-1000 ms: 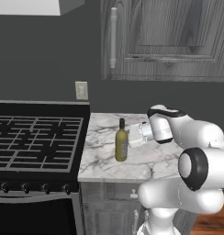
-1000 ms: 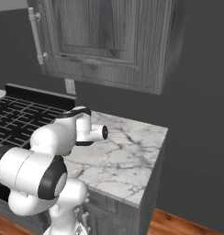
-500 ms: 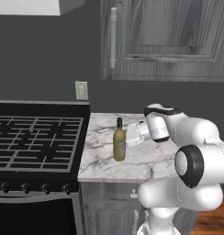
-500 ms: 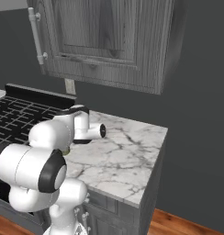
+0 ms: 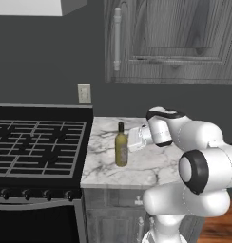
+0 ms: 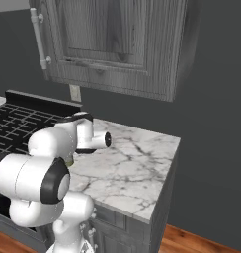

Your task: There is a wine glass and glass cup on the dining counter. Place the wine bottle next to the wine glass and the juice bottle next to the glass cup.

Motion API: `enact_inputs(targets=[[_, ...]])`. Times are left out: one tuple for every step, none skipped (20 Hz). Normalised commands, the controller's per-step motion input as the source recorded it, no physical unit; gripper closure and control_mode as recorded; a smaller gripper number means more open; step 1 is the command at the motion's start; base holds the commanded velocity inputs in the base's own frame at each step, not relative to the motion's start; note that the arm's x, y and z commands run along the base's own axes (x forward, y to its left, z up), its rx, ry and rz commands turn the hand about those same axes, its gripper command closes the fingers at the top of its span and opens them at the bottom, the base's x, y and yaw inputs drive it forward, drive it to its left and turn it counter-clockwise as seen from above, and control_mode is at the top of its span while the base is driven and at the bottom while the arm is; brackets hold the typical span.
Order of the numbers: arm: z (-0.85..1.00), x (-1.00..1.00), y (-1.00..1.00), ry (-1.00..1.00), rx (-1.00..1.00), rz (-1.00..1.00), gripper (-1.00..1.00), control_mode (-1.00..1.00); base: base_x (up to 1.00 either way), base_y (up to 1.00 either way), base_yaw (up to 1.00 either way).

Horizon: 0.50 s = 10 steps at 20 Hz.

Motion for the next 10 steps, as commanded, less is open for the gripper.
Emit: enact_inputs(targets=[[-0.05,-0.03,0.18,0.00,0.00,0.00,-1.00,-1.00,0.00,0.00,0.00],[-0.06,-0.01,0.19,0.00,0.00,0.00,1.00,-1.00,0.00,0.00,0.00],[-0.06,0.00,0.19,0.00,0.00,0.00,1.00,-1.00,0.00,0.00,0.00],[-0.05,0.00,0.18,0.00,0.00,0.00,1.00,-1.00,0.00,0.00,0.00],[-0.04,0.00,0.14,0.00,0.00,0.00,1.00,-1.00,0.00,0.00,0.00],[0.00,-0.08,0.07,-0.02,0.01,0.00,1.00,-1.00,0.00,0.00,0.00],[0.00,-0.09,0.03,-0.01,0.02,0.00,1.00,-1.00,0.00,0.00,0.00],[0.00,-0.09,0.05,0.00,0.04,0.00,1.00,-1.00,0.00,0.00,0.00],[0.00,-0.09,0.04,0.00,0.04,0.00,1.00,-1.00,0.00,0.00,0.00],[0.00,-0.13,0.04,0.00,0.03,0.00,1.00,-1.00,0.00,0.00,0.00]])
